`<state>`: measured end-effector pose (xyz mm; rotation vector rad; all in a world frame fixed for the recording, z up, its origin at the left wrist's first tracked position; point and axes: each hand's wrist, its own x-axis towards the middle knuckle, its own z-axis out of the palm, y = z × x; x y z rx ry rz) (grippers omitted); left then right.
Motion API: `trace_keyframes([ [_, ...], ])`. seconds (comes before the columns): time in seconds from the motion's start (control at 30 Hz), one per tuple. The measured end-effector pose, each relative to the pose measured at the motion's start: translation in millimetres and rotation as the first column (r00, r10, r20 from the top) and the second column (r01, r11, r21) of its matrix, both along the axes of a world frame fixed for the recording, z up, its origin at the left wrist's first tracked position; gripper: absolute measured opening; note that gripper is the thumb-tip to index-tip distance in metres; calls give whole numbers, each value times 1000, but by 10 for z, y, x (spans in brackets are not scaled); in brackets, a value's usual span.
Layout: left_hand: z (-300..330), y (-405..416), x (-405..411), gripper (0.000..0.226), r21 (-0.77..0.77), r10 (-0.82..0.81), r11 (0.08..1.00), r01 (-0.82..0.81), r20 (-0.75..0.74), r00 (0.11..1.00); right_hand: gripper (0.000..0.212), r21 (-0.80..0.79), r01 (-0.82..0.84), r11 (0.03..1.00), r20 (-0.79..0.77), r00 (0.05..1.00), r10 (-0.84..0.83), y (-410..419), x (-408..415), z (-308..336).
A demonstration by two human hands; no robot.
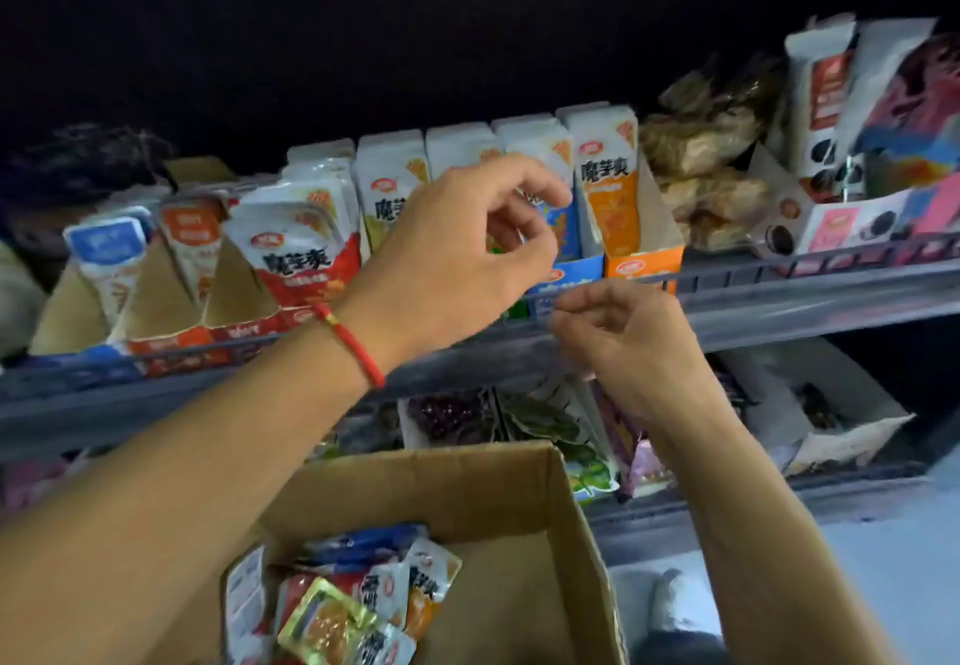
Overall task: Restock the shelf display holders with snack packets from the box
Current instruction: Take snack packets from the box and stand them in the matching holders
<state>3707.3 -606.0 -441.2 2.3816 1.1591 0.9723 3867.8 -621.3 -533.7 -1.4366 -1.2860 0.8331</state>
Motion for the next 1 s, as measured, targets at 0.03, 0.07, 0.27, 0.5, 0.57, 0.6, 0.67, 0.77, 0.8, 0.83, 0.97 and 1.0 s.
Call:
trace_keyframes([
  [0.03,-164,-199,-193,24,-111,-28,993,30,19,999,7,-4,-57,998,64,996,57,4,-105,-51],
  [0.07,-344,-367,-392,25,-223,-44,974,47,21,999,6,-18,-123,992,122,985,125,1,-213,-103],
  [0.27,-1464,-685,-1680,26,-572,-34,783,-245,-434,900,4,-374,-498,783,476,621,623,-160,-995,-567],
  [0.5,-1798,-393,-2346,32,-625,-55,678,-387,-568,821,46,-713,-481,511,503,157,850,-223,-1696,-1772],
  [0.57,-1822,-304,-2393,34,-612,-20,684,-397,-560,828,51,-678,-471,565,577,135,805,-229,-1826,-2070],
  [0.6,-1832,-277,-2410,34,-604,-12,691,-397,-559,829,55,-655,-467,594,614,131,779,-235,-1879,-2190],
  [0.67,-1847,-258,-2430,34,-596,-12,705,-385,-552,834,69,-643,-438,628,637,150,757,-267,-1950,-2382],
  [0.77,-1859,-260,-2425,34,-595,-48,720,-359,-557,829,83,-614,-398,682,694,140,707,-316,-2017,-2533],
  [0.8,-1849,-255,-2423,34,-598,-55,721,-350,-552,832,82,-582,-388,715,731,137,669,-318,-2032,-2555],
  [0.83,-1839,-246,-2427,34,-600,-55,722,-344,-545,836,79,-550,-377,745,761,141,633,-316,-2042,-2558],
  [0.97,-1783,-224,-2440,36,-580,-28,742,-338,-530,847,58,-499,-365,786,682,393,616,-311,-2029,-2536],
  [1.0,-1772,-234,-2431,36,-581,-28,742,-335,-526,850,51,-513,-376,771,605,479,636,-313,-2022,-2480],
])
